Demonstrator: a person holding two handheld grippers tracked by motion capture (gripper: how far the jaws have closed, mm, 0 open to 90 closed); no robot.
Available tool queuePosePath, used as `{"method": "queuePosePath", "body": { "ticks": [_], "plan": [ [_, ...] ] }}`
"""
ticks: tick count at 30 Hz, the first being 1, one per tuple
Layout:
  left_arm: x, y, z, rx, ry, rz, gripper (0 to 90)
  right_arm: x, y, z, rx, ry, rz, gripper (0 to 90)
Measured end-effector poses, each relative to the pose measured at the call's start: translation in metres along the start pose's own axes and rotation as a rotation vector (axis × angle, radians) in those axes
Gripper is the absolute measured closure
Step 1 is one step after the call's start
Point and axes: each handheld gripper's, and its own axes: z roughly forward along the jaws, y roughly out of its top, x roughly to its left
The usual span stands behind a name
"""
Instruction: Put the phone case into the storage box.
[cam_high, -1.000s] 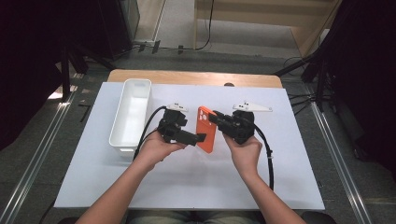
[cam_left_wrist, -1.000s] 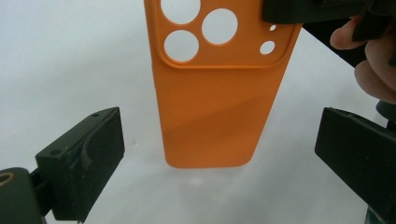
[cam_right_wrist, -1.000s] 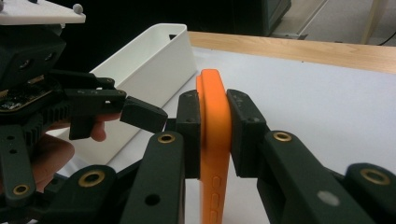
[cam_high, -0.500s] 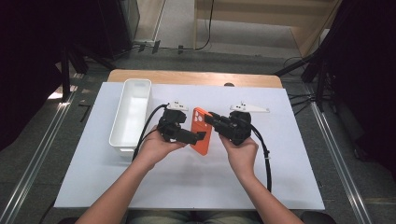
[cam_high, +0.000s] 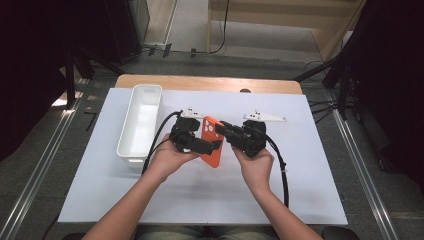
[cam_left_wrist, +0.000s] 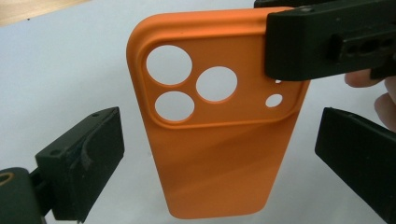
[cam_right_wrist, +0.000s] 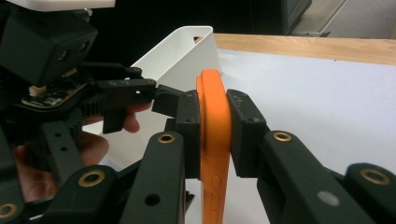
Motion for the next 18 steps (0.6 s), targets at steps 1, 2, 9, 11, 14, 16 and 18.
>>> {"method": "queuePosePath", "body": {
  "ticks": [1,2,9,11,14,16,18],
  "plan": [
    [-0.0002,-0.0001,0.0003,0.003,0.001,0.000,1.1,0.0006,0.0001,0.0001,-0.003,0.001,-0.002,74.9],
    [-0.0006,-0.0003,0.0007,-0.001,0.006,-0.003,1.1,0.0018,0.0002,-0.0002,0.002,0.003,0.001,74.9],
    [-0.0033,-0.0004,0.0007,-0.026,0.023,0.007,1.1,0.0064,-0.0008,0.0008,0.010,0.014,0.001,74.9],
    [-0.0042,-0.0008,0.0013,-0.032,0.025,0.006,1.1,0.0072,-0.0010,0.0010,0.006,0.018,0.002,74.9],
    [-0.0051,-0.0016,0.0025,-0.040,0.026,0.007,1.2,0.0084,-0.0013,0.0012,0.005,0.024,0.012,74.9],
    [-0.0059,-0.0024,0.0032,-0.048,0.032,0.013,1.2,0.0086,-0.0015,0.0015,0.004,0.024,0.014,74.8],
    [-0.0072,-0.0030,0.0028,-0.062,0.052,0.016,1.5,0.0090,-0.0017,0.0016,0.005,0.021,0.015,74.8]
  ]
}}
